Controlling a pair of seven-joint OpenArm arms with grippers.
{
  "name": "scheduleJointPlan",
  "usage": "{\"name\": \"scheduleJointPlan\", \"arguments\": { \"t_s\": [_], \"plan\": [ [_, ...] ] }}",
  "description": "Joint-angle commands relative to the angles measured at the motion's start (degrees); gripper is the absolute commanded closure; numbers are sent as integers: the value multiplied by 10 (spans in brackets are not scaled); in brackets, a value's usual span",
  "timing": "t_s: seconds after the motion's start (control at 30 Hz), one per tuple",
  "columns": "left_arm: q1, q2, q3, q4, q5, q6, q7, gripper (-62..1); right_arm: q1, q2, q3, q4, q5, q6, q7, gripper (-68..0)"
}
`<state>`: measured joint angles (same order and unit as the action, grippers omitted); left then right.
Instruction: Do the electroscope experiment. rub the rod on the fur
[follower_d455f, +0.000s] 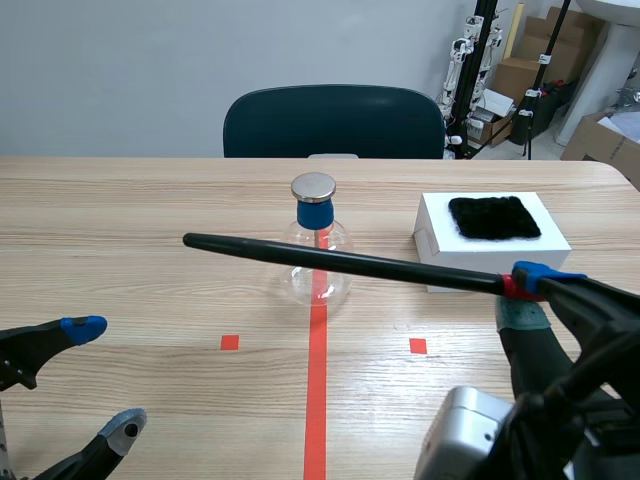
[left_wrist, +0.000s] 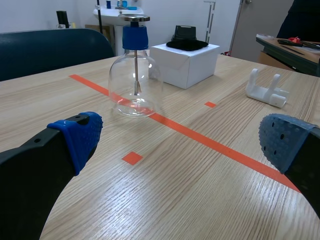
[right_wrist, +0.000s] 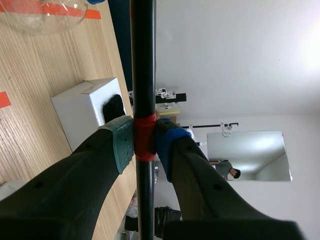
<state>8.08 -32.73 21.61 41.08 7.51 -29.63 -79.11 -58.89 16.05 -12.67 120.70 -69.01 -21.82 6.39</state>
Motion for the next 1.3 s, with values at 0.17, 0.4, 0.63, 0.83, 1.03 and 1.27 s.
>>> {"name": "scheduleJointPlan", "arguments": {
  "t_s": [0.17, 0.4, 0.63, 0.83, 1.03, 1.27],
  "plan": [
    [-3, -6, -4, 6, -4, -1, -8, -623, 5, 6, 2, 3, 2, -7, 0, -42],
    [-3, -6, -4, 6, -4, -1, -8, -623, 5, 6, 2, 3, 2, -7, -1, -42],
    [-3, -6, -4, 6, -4, -1, -8, -623, 5, 6, 2, 3, 2, -7, 0, -42],
    [-3, -6, -4, 6, -4, -1, -8, -623, 5, 6, 2, 3, 2, -7, 0, -42],
    [-3, -6, -4, 6, -4, -1, -8, -623, 5, 6, 2, 3, 2, -6, 0, -42],
    [-3, -6, -4, 6, -4, -1, -8, -623, 5, 6, 2, 3, 2, 38, 0, -42]
  ]
}}
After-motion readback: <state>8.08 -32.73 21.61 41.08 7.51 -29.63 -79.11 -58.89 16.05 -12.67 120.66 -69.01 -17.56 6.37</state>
